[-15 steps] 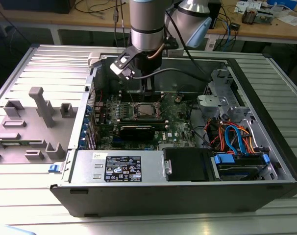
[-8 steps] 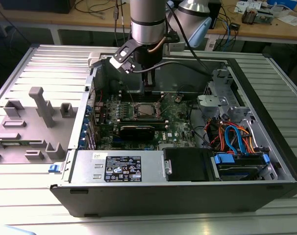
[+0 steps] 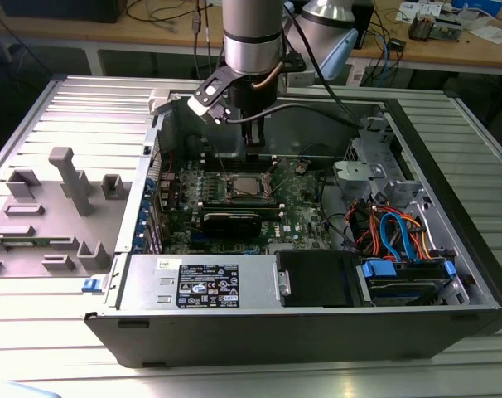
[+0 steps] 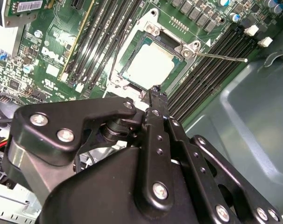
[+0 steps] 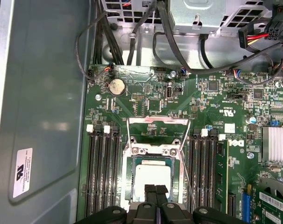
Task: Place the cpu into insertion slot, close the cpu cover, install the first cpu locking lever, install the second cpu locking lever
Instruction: 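Close the cpu cover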
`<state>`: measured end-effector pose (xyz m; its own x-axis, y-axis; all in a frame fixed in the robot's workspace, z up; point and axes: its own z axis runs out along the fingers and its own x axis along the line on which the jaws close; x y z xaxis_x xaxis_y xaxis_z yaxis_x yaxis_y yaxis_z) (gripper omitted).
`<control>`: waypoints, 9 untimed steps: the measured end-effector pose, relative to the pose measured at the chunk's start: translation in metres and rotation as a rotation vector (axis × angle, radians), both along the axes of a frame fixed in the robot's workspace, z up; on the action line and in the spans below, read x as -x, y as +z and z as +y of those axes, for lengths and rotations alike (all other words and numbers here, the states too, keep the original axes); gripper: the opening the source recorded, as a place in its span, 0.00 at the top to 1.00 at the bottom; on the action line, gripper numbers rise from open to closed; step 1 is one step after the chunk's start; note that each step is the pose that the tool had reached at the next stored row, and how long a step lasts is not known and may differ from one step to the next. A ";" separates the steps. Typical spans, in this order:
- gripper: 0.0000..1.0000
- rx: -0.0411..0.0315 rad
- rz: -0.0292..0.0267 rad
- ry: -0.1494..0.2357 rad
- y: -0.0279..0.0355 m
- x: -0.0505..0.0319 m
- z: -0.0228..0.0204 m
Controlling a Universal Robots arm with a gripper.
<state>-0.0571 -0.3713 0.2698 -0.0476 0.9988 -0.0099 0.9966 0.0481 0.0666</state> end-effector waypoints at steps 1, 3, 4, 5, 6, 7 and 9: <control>0.89 0.0008 0.0000 0.000 0.0000 -0.0001 0.0001; 0.89 0.0028 0.0001 0.000 0.0016 -0.0001 0.0000; 0.89 0.0026 0.0000 0.000 0.0022 -0.0001 0.0000; 0.89 0.0024 -0.0001 0.000 0.0022 -0.0001 0.0001; 0.89 0.0027 0.0001 0.000 0.0024 -0.0002 0.0000; 0.89 0.0028 0.0001 0.000 0.0025 -0.0007 0.0000; 0.89 0.0027 0.0001 0.000 0.0024 -0.0060 0.0000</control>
